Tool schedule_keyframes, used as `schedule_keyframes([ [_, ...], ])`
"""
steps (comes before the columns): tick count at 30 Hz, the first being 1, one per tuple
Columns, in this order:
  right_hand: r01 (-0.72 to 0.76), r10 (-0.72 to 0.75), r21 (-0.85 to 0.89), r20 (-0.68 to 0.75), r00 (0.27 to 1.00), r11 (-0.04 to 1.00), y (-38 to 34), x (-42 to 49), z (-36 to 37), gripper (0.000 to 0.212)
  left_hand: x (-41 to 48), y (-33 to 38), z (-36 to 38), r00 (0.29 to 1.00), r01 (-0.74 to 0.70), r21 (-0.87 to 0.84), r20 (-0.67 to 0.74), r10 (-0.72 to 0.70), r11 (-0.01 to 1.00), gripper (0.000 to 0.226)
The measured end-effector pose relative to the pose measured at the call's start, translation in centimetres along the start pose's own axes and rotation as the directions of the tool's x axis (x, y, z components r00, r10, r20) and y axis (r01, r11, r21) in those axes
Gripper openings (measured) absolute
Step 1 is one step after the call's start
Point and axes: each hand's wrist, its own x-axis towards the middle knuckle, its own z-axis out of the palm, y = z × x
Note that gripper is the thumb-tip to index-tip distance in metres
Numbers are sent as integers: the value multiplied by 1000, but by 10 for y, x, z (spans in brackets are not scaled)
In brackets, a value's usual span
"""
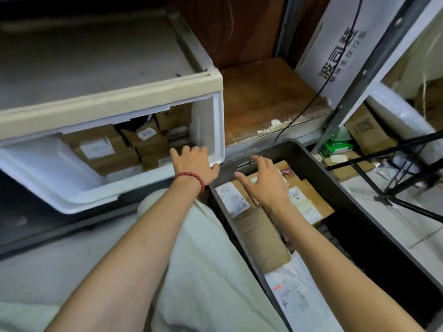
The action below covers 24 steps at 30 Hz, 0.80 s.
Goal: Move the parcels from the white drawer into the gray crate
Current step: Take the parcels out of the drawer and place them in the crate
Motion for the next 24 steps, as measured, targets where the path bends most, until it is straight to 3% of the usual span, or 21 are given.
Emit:
schedule_keyframes([
  [2,82,-82,11,-11,997,997,-33,12,-9,69,-5,-32,-16,998,47,-89,-39,-51,995,56],
  [5,204,-205,52,-4,979,978,-83,16,-9,61,-26,-88,-26,987,101,-69,-118,-109,993,55],
  [11,398,-402,63,177,898,915,-166,2,22,61,-90,-172,-22,947,290,-83,-120,-299,953,58],
  [17,430,-419,42,325,848,902,-199,-16,53,64,-138,-216,-23,920,368,-81,-110,-376,926,59],
  [24,318,-279,-3,470,837,948,-186,3,68,73,-134,-226,-2,916,393,-106,-42,-399,913,59],
])
